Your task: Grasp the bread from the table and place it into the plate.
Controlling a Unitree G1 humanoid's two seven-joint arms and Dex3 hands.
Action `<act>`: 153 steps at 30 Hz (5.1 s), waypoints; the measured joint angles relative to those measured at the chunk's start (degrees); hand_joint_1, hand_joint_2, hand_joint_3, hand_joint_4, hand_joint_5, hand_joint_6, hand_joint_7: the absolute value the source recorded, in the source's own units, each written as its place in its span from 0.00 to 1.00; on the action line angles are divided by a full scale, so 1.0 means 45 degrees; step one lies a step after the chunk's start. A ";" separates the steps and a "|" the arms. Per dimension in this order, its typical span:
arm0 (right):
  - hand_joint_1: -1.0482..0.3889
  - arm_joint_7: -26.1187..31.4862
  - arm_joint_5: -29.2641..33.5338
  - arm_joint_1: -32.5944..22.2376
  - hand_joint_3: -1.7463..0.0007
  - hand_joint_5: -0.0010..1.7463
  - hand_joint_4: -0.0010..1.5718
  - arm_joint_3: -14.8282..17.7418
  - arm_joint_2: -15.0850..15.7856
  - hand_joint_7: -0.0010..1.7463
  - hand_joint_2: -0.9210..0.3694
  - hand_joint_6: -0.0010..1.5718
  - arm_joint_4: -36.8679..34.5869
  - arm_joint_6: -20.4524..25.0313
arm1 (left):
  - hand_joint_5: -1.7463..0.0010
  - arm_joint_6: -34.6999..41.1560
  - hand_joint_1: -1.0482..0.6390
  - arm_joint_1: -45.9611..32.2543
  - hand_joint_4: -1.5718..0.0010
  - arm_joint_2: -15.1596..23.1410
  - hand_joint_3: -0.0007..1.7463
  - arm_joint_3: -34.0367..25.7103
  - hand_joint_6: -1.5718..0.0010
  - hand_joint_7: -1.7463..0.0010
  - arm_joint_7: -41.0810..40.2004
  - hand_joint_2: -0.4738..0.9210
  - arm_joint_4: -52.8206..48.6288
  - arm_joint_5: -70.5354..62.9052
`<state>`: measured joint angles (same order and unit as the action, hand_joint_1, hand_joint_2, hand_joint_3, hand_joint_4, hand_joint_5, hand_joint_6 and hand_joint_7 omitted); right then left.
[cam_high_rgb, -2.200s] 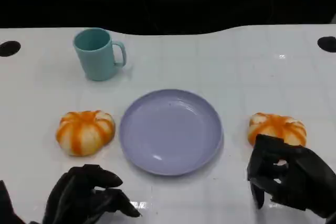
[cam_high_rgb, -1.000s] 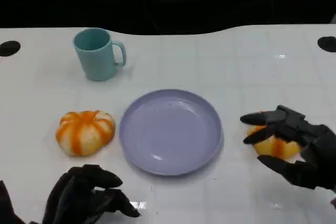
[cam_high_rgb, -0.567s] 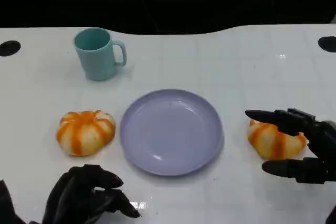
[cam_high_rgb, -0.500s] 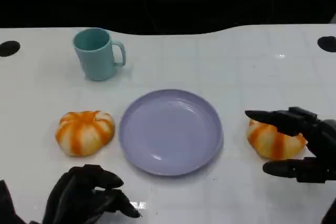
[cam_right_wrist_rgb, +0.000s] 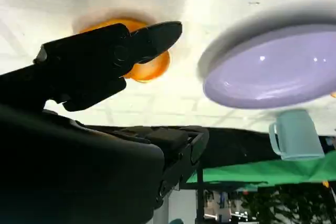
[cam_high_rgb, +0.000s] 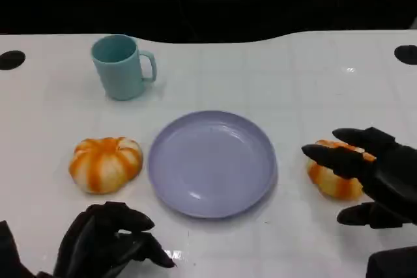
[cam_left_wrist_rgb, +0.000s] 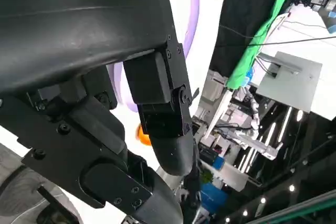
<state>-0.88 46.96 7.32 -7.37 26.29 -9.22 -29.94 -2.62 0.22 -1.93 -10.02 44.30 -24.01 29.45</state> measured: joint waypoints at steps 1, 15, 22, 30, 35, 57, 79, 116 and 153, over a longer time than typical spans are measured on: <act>0.47 0.0041 0.0122 0.0105 1.00 0.17 0.02 -0.0137 0.0017 0.01 0.11 0.17 -0.0049 0.0069 | 0.74 0.0001 0.05 0.0011 0.00 0.0000 0.00 -0.0004 0.00 0.90 0.0000 0.79 -0.0001 0.0001; 0.44 0.0999 0.1183 0.2293 1.00 0.17 0.04 -0.2310 0.0305 0.00 0.10 0.17 -0.2703 0.0783 | 0.75 0.0079 0.05 0.0090 0.00 -0.0004 0.00 -0.0012 0.00 0.90 -0.0018 0.78 0.0005 0.0001; 0.43 0.1301 0.1439 0.3309 1.00 0.15 0.05 -0.3155 0.0321 0.00 0.08 0.16 -0.4133 0.1205 | 0.75 0.0095 0.05 0.0091 0.00 -0.0013 0.00 -0.0016 0.00 0.90 -0.0023 0.78 0.0012 0.0007; 0.42 0.1395 0.1555 0.4054 1.00 0.13 0.06 -0.3911 0.0327 0.00 0.08 0.15 -0.5514 0.1539 | 0.76 0.0143 0.06 0.0078 0.00 -0.0011 0.00 -0.0031 0.00 0.91 -0.0020 0.78 0.0014 0.0058; 0.42 0.1415 0.1527 0.4521 1.00 0.12 0.08 -0.4212 0.0326 0.00 0.08 0.16 -0.6263 0.1603 | 0.76 0.0234 0.06 0.0024 0.00 -0.0011 0.00 -0.0025 0.00 0.91 -0.0021 0.79 0.0076 0.0061; 0.57 0.3881 0.1253 0.6416 0.98 0.13 0.44 -0.5720 0.0023 0.05 0.01 0.49 -1.0045 0.0363 | 0.76 0.0094 0.05 -0.0110 0.00 -0.0024 0.00 0.0037 0.00 0.91 -0.0030 0.80 0.0233 0.0011; 0.62 1.0231 0.1586 0.6864 0.48 1.00 0.54 -0.6442 -0.0276 1.00 0.32 0.39 -1.1908 -0.1530 | 0.76 0.0070 0.06 -0.0128 0.00 -0.0039 0.00 0.0048 0.00 0.91 -0.0111 0.80 0.0259 0.0001; 0.79 0.6344 -0.2141 0.6341 0.10 1.00 0.68 -0.3967 -0.3028 0.98 0.65 0.55 -0.8256 -0.3590 | 0.76 -0.0024 0.05 -0.0187 0.00 -0.0061 0.00 0.0126 0.00 0.91 -0.0132 0.80 0.0300 -0.0004; 0.39 0.5693 -0.1420 0.7370 0.86 0.37 0.19 -0.4627 -0.5284 0.12 0.05 0.29 -1.0772 -0.3126 | 0.76 -0.0021 0.05 -0.0217 0.00 -0.0030 0.00 0.0134 0.00 0.91 -0.0131 0.80 0.0406 -0.0003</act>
<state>24.74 40.57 40.48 -28.19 2.52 -57.69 -44.01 -2.72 -0.76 -2.06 -9.41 43.71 -22.18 29.44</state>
